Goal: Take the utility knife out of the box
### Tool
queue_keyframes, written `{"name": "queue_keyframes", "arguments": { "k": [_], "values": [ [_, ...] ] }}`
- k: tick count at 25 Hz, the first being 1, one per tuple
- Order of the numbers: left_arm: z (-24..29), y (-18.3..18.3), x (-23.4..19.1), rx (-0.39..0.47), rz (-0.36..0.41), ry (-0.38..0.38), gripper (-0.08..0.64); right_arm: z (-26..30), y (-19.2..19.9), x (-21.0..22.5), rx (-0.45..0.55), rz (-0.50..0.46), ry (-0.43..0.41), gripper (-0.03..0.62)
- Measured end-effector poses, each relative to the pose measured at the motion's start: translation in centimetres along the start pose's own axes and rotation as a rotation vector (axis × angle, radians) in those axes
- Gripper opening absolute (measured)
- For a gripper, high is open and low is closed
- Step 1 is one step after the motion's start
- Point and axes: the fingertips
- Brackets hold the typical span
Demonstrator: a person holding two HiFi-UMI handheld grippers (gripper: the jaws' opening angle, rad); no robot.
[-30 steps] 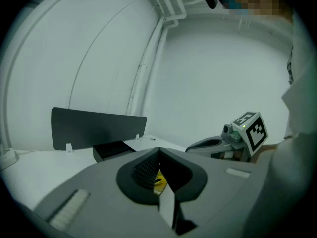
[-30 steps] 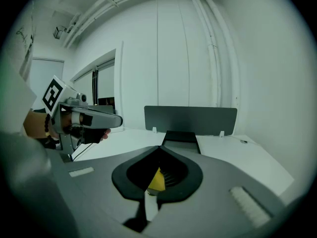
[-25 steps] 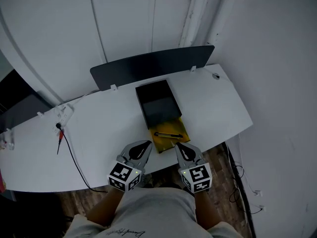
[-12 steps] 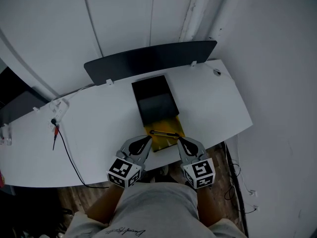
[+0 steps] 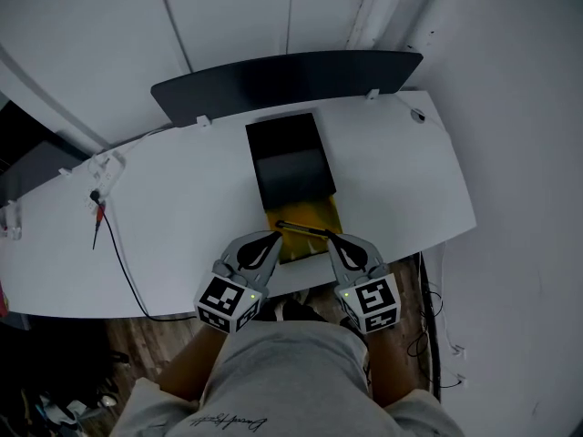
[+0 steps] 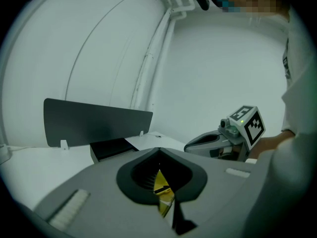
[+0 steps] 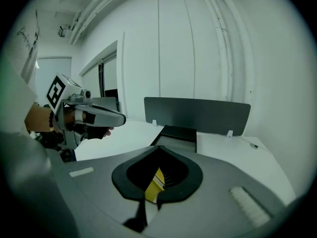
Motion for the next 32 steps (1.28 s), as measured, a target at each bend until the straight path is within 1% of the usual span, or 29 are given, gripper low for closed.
{"name": "queue_keyframes", "arguments": {
  "k": [15,19,26,32],
  "values": [
    [1.6,2.0,-2.5,-0.048,-0.017,-0.037,0.002,3.7,0.9,1.6,-0.066,-0.018,-0.066,0.015],
    [2.1,3.1,-3.0,-0.067,-0.031,-0.039,0.002,4.4,1.8,1.8,-0.090,-0.021,-0.078,0.015],
    [2.8,4.0,-4.1,-0.084,-0.051,-0.041,0.002,6.2,3.4,1.7,-0.141,-0.018,-0.112,0.015],
    [3.1,5.2,-4.8,-0.102,-0.066,-0.042,0.002,7.6,5.3,1.2,-0.201,-0.054,-0.146,0.015]
  ]
}}
Point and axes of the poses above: the fingertips, and each gripper's own axes: z forward along the fingers, x to its right, y out of its underside
